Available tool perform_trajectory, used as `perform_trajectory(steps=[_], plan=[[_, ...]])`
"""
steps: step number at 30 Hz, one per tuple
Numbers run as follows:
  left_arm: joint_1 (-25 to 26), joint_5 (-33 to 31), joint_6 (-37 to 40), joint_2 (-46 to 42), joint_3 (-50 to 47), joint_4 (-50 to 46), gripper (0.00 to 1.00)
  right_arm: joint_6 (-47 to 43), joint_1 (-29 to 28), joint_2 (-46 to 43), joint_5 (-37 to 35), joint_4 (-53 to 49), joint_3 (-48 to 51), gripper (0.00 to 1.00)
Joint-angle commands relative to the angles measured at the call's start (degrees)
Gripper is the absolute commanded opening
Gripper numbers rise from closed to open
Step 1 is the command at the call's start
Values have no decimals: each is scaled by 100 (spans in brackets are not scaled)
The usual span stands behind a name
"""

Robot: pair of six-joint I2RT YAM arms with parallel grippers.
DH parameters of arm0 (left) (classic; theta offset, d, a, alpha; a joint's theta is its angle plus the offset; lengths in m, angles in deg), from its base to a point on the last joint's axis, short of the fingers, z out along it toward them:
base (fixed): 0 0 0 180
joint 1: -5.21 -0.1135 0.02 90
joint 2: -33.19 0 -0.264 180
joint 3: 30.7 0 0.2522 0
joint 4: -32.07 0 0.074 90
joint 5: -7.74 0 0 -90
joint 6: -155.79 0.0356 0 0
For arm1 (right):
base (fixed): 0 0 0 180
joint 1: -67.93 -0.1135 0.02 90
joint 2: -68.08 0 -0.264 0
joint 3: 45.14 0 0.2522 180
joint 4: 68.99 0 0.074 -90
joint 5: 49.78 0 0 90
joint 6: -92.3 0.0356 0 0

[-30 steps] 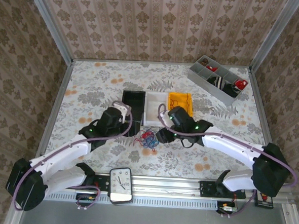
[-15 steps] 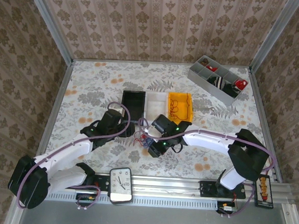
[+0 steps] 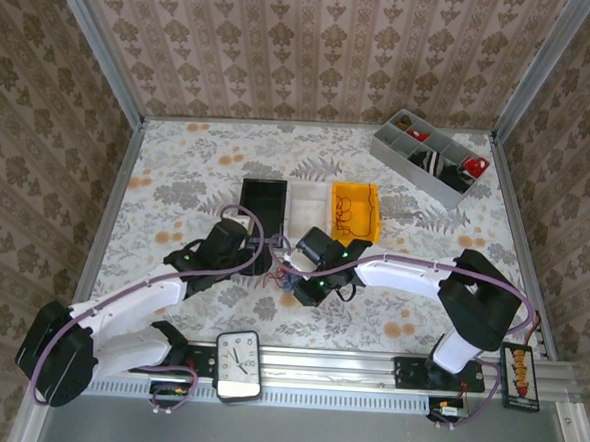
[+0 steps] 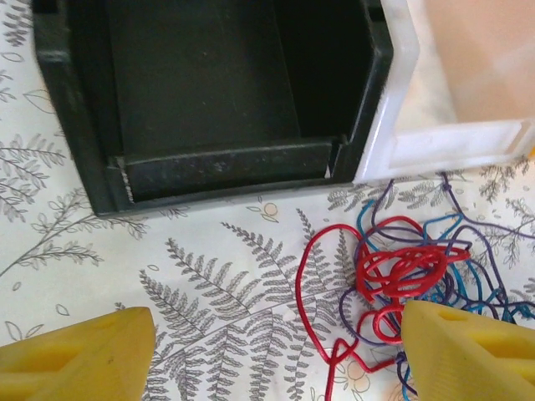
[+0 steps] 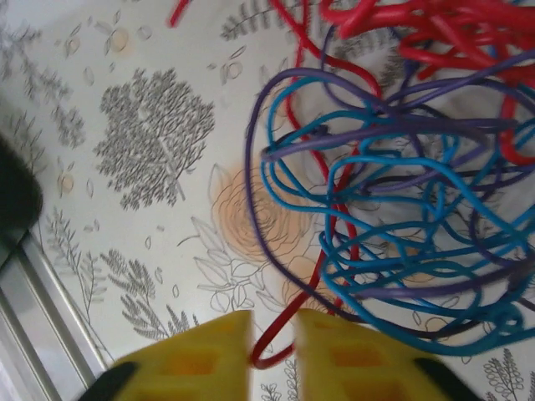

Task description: Untangle the cables

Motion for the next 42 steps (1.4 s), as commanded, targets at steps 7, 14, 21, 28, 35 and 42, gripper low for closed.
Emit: perform_trajectory(steps=[7,14,21,28,35,42], plan=[[331,916,851,784,735,310,78,-99,67,-880,110,-53,247,5],[491,1790,1482,1648,1254,284,78,122,379,-1363,418,-107,555,5],[712,2187,2023,2355,1571,-181,75,317,680,-1720,190,-36,755,5],[818,2219,2231,2873,1551,-302,74,532,1242,-2114,82,64,1029,4],[806,1920,2216,3225,1592,-337,72,1104,1727,-2628,-1004,83,1317,2],[678,1990,1999,3296,1253,-58,70,1986,2567,-3363,-2576,-281,1493,0]])
